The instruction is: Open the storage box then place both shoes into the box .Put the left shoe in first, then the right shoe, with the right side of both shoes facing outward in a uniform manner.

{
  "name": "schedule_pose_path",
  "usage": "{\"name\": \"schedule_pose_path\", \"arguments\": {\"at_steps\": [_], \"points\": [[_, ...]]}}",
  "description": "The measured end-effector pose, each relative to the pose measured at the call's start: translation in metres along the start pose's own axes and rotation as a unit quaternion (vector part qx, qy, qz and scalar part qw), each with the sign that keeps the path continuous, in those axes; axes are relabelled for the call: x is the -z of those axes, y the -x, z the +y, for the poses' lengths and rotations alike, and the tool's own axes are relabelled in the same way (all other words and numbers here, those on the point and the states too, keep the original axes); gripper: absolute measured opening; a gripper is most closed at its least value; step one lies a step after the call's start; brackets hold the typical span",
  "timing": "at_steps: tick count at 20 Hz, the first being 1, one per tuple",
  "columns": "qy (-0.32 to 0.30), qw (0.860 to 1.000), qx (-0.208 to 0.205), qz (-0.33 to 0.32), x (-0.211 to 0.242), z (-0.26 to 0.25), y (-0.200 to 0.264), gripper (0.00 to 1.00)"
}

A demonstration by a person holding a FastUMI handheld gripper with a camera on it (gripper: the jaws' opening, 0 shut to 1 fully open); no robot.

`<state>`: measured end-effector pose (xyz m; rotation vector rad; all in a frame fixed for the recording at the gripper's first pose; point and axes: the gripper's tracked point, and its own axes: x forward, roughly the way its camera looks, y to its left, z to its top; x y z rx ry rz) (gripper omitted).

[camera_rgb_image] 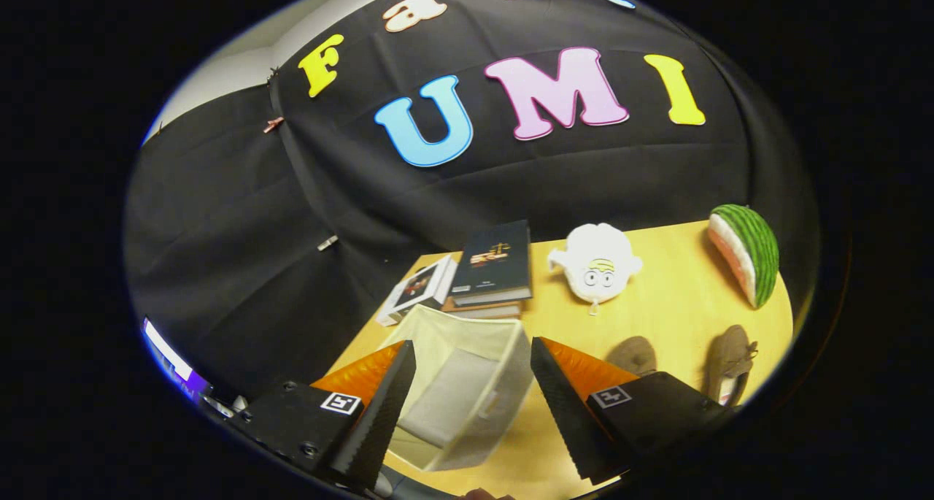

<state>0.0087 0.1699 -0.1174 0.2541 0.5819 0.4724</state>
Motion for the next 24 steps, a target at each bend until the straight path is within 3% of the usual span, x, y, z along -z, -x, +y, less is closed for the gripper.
{"name": "schedule_pose_path", "arguments": {"at_steps": [3,8,15,20,24], "points": [[0.015,0.998,0.043,0.033,0.027,-0.049,0.010,0.98],[-0.015,0.993,0.086,0.085,0.064,-0.106,0.022,0.98],[0.032,0.978,0.135,0.158,0.114,-0.183,0.041,0.99],[0.024,0.969,0.136,0.207,0.142,-0.201,0.011,0.99],[-0.018,0.962,0.133,0.236,0.151,-0.214,-0.033,0.99]]}}
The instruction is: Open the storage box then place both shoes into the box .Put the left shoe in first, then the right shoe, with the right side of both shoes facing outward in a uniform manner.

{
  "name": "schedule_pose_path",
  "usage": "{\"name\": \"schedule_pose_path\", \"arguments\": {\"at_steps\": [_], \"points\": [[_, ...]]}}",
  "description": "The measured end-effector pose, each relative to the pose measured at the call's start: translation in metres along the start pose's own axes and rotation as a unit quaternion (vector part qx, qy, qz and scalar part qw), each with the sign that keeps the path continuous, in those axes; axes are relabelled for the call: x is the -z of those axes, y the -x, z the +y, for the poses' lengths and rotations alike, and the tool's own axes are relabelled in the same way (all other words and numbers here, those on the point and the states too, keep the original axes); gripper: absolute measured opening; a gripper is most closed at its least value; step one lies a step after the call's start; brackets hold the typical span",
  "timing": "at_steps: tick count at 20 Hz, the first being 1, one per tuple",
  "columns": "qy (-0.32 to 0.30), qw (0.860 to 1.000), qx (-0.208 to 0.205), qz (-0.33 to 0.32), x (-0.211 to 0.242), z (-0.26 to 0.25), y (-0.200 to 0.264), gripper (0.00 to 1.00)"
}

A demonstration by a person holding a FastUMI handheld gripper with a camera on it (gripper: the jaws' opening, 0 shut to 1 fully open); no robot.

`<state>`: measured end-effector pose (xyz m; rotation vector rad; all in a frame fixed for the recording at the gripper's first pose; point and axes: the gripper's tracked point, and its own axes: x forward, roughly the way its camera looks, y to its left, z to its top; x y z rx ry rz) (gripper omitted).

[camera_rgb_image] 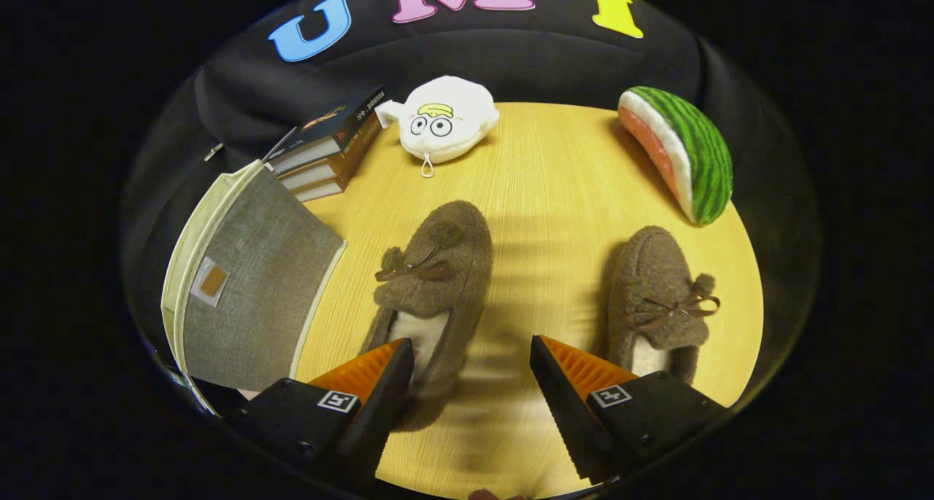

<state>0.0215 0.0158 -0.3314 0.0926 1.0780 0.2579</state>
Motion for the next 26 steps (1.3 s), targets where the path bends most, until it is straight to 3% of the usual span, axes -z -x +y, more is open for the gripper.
{"name": "schedule_pose_path", "arguments": {"at_steps": [4,7,9,10,11,12,20,26], "points": [[-0.040,0.998,-0.024,0.032,-0.001,0.011,-0.026,0.97],[-0.062,0.997,-0.031,0.043,-0.003,0.020,-0.033,0.63],[-0.076,0.995,-0.027,0.053,-0.002,0.020,-0.035,0.54],[-0.089,0.994,-0.027,0.061,-0.002,0.020,-0.034,0.54],[-0.104,0.992,-0.032,0.072,0.000,0.020,-0.035,0.47],[-0.120,0.989,-0.036,0.079,-0.002,0.019,-0.035,0.47],[-0.118,0.989,-0.039,0.074,-0.005,0.015,-0.028,0.10],[-0.076,0.995,-0.037,0.062,-0.004,0.027,-0.017,0.06]]}}
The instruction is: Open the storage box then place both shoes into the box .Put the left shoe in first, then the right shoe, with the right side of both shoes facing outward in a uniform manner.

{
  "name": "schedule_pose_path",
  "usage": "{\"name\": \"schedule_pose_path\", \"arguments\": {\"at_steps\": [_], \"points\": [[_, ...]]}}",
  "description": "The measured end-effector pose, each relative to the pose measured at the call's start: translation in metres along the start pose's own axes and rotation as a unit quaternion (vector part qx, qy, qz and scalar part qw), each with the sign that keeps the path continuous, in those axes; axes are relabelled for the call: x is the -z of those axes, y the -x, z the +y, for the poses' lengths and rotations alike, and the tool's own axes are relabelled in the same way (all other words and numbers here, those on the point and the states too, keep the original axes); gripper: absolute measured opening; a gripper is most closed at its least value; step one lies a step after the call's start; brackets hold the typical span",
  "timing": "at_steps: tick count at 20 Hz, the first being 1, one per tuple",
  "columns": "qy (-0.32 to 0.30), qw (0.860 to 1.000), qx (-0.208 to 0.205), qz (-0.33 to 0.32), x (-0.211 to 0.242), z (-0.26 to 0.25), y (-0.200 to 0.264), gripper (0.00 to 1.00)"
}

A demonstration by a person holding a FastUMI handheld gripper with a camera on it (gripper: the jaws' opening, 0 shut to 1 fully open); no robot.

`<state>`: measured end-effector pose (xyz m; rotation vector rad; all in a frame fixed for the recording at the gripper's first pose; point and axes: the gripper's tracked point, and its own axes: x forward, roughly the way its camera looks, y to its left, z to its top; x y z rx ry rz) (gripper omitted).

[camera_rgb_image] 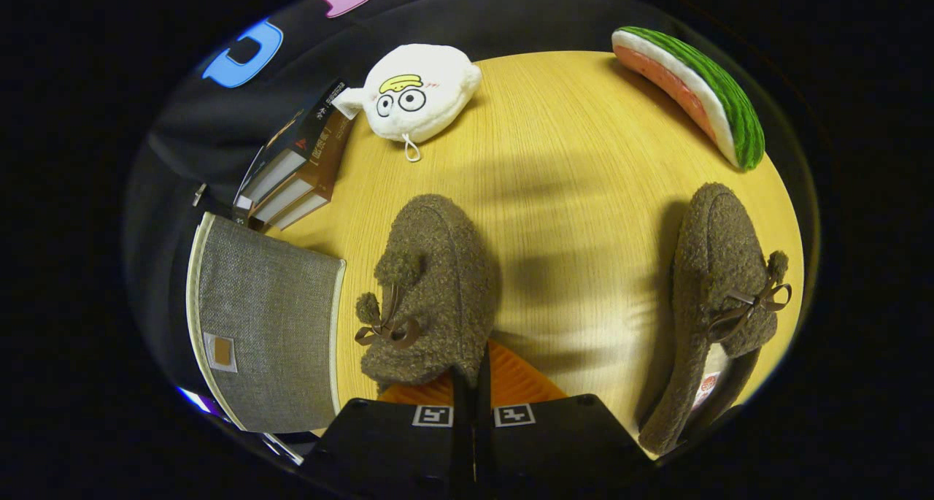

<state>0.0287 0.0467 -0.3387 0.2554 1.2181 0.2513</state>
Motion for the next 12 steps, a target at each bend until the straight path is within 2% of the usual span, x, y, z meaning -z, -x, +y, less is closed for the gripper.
{"name": "schedule_pose_path", "arguments": {"at_steps": [4,12], "points": [[0.016,1.000,-0.009,-0.016,-0.003,0.015,0.018,0.06],[-0.010,0.996,-0.064,-0.062,-0.031,0.065,0.087,0.06]]}}
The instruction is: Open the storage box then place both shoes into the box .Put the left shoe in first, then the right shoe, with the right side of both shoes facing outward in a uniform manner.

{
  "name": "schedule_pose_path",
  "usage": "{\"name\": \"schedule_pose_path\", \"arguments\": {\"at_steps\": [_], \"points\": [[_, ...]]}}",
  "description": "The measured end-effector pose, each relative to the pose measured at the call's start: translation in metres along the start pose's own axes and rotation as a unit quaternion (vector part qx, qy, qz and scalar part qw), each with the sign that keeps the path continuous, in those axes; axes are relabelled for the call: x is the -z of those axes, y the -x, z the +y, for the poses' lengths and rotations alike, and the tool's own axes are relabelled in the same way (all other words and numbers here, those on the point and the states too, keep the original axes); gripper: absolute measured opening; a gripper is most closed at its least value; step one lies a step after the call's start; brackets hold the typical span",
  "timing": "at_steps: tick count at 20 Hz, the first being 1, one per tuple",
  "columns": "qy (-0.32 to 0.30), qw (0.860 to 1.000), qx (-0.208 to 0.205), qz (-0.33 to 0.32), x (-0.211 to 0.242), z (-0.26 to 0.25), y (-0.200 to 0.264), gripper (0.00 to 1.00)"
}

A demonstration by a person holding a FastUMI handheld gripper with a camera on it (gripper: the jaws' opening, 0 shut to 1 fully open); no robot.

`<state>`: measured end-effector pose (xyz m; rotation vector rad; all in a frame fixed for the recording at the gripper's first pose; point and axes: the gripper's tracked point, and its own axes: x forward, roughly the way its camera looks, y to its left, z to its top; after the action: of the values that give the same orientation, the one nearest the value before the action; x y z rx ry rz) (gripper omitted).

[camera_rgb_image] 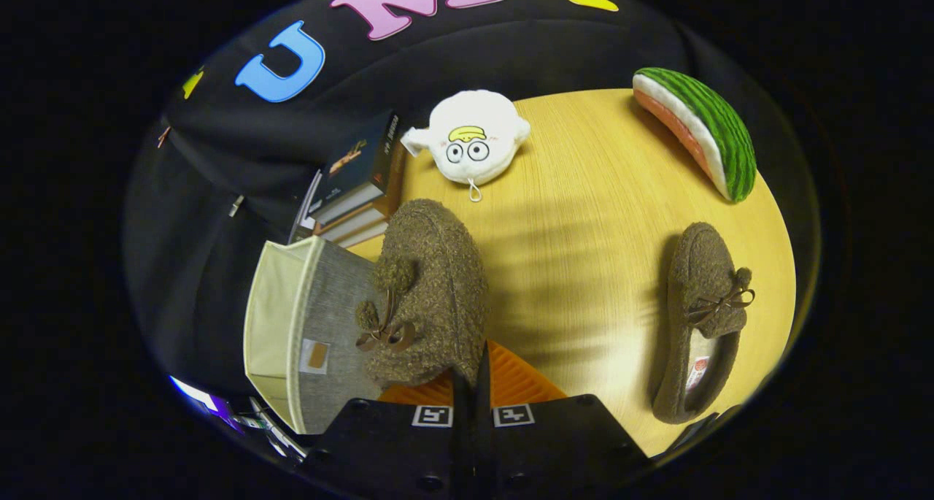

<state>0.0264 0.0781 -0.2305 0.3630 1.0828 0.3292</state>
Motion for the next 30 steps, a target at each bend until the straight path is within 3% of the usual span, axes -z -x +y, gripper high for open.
{"name": "schedule_pose_path", "arguments": {"at_steps": [8,15,21,30], "points": [[-0.017,0.996,-0.066,-0.056,-0.027,0.073,0.067,0.05],[-0.023,0.989,-0.127,-0.076,-0.028,0.147,0.085,0.06],[-0.024,0.988,-0.137,-0.063,-0.012,0.193,0.066,0.05],[-0.043,0.995,-0.089,-0.033,0.025,0.230,-0.002,0.05]]}}
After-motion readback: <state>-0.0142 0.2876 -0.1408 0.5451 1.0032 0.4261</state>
